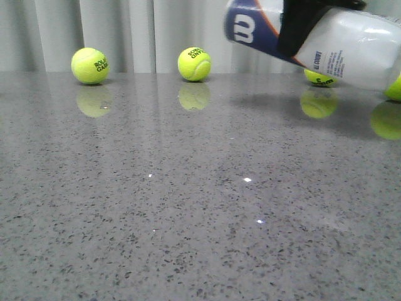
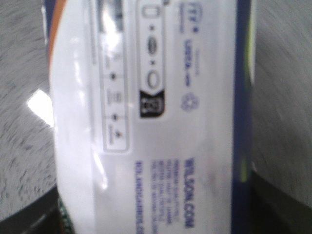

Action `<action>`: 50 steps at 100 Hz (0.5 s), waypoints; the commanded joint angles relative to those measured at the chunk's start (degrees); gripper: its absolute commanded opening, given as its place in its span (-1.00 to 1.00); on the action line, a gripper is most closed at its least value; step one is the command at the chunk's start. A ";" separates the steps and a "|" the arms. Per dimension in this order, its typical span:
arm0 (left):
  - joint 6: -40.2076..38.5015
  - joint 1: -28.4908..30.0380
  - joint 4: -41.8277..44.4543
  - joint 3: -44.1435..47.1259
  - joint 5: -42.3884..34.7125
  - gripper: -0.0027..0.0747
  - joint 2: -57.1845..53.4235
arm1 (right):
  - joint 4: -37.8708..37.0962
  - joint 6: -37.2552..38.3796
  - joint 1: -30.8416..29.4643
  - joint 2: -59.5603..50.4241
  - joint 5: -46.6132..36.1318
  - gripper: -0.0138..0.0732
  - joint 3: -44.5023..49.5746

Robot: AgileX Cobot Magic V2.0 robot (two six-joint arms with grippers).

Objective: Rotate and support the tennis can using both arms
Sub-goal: 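Grasp the lying Wilson can with the right gripper and drag it toward the center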

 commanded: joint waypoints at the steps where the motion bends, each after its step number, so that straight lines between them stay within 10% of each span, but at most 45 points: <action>1: 0.03 0.03 -0.43 2.51 -4.30 -0.98 -1.97 | 1.08 -15.61 3.36 -2.47 0.00 -0.22 -1.95; 19: 0.03 0.03 -0.43 2.51 -4.30 -0.98 -1.97 | 1.08 -33.22 8.90 -0.32 3.05 -0.22 -1.89; 50: 0.03 0.03 -0.43 2.51 -4.30 -0.98 -1.97 | 1.08 -34.62 10.58 5.45 2.91 -0.22 -1.77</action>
